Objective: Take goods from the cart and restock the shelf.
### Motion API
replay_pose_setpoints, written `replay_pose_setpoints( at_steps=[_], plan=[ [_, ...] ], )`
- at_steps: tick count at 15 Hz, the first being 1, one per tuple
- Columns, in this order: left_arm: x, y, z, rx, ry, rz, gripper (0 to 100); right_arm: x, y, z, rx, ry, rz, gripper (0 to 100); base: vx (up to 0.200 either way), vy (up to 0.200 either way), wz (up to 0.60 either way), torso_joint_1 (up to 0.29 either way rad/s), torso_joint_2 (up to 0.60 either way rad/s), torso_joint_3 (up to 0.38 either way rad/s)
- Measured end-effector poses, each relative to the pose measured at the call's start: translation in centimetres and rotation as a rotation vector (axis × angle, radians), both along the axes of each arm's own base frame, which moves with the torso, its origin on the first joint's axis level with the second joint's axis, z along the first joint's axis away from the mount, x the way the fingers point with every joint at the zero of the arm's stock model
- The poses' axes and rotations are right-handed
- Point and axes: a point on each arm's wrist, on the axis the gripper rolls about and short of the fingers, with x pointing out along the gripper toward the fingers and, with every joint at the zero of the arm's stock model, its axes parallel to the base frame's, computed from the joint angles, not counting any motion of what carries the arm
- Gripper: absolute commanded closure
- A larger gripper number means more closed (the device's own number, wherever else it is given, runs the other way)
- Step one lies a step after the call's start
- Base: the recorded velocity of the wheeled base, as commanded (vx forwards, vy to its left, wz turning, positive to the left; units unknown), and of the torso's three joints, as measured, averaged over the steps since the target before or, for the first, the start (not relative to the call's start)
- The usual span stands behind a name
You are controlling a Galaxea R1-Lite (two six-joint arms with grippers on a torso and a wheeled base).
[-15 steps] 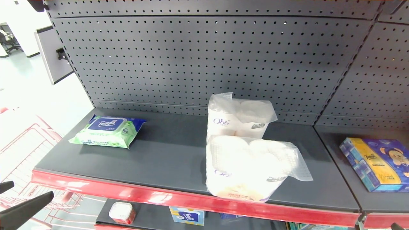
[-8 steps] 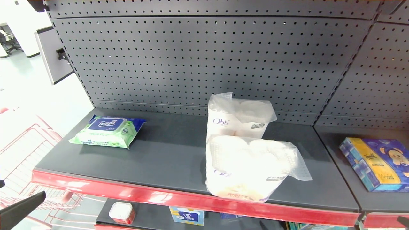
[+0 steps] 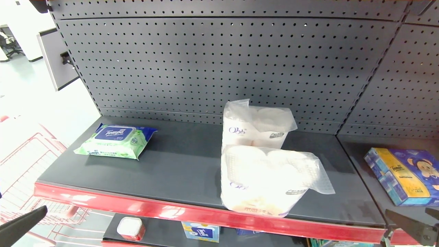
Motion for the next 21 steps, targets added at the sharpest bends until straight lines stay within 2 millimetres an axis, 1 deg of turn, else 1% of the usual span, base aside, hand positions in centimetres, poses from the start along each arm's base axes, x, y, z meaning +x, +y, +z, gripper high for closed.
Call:
replay_pose_setpoints(
  at_steps=[5, 7, 8, 11, 15, 17, 21],
  plan=[
    [-0.6, 0.1, -0.5, 0.0, -0.004, -0.004, 0, 5.4, 1.1, 0.5, -0.109, 0.137, 0.139, 0, 0.0, 0.0, 0.0, 0.0, 0.0, 0.0],
    [-0.7, 0.1, -0.5, -0.002, -0.01, -0.004, 0, 7.0, 2.1, 0.6, -0.132, 0.164, 0.195, 0, 0.0, 0.0, 0.0, 0.0, 0.0, 0.0],
    [-0.7, 0.1, -0.5, -0.003, -0.011, -0.003, 0, 7.3, 2.6, 0.5, -0.139, 0.174, 0.212, 0, 0.0, 0.0, 0.0, 0.0, 0.0, 0.0],
    [-0.7, 0.1, -0.5, -0.003, -0.013, -0.001, 0, 7.9, 4.9, 0.1, -0.177, 0.198, 0.308, 0, 0.0, 0.0, 0.0, 0.0, 0.0, 0.0],
    [-0.7, 0.1, -0.5, -0.003, -0.012, -0.001, 0, 9.4, 7.8, 0.6, -0.155, 0.204, 0.384, 0, 0.0, 0.0, 0.0, 0.0, 0.0, 0.0],
    [-0.7, 0.1, -0.5, -0.004, -0.01, 0.001, 0, 10.1, 8.6, 0.5, -0.163, 0.212, 0.392, 0, 0.0, 0.0, 0.0, 0.0, 0.0, 0.0],
    [-0.7, 0.1, -0.6, -0.007, -0.008, 0.002, 0, 11.7, 9.4, 0.3, -0.176, 0.23, 0.386, 0, 0.0, 0.0, 0.0, 0.0, 0.0, 0.0]
  ],
)
